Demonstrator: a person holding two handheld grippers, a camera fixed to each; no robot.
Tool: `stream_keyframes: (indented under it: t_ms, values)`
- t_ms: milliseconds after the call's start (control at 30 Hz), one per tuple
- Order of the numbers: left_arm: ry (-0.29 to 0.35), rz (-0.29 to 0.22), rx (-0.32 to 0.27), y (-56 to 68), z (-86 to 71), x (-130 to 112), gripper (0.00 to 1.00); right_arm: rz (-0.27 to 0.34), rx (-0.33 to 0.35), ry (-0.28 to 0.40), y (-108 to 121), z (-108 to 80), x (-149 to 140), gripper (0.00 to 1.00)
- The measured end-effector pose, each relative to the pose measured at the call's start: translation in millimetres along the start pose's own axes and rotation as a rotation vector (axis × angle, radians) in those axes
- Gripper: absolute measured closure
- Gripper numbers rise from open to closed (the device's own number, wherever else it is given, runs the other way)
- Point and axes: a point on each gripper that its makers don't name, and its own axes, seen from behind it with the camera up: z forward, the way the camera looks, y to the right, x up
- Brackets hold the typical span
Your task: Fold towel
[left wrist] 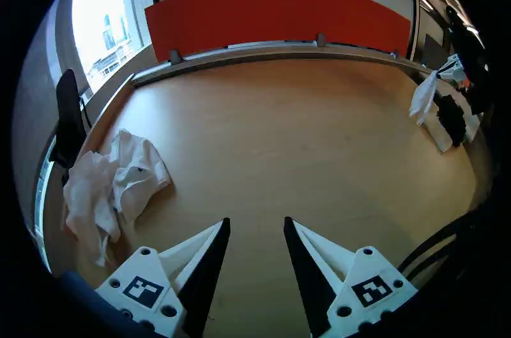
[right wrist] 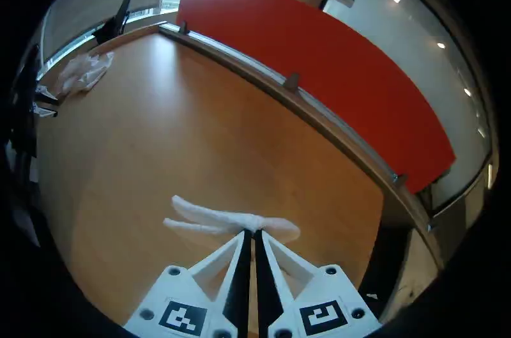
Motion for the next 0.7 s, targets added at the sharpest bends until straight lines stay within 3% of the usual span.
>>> stream_keyframes:
  t_ms: [367,700]
  values:
    - [-0.008,0.001,0.013,1.7,-0.4,1,0.39,0.016,-0.030,-0.033,40,5.5,-10,0.96]
    - [-0.012,0.009,0.011,8.2,2.2,4,0.39,0.024,-0.046,-0.048,59,5.3,-18,0.96]
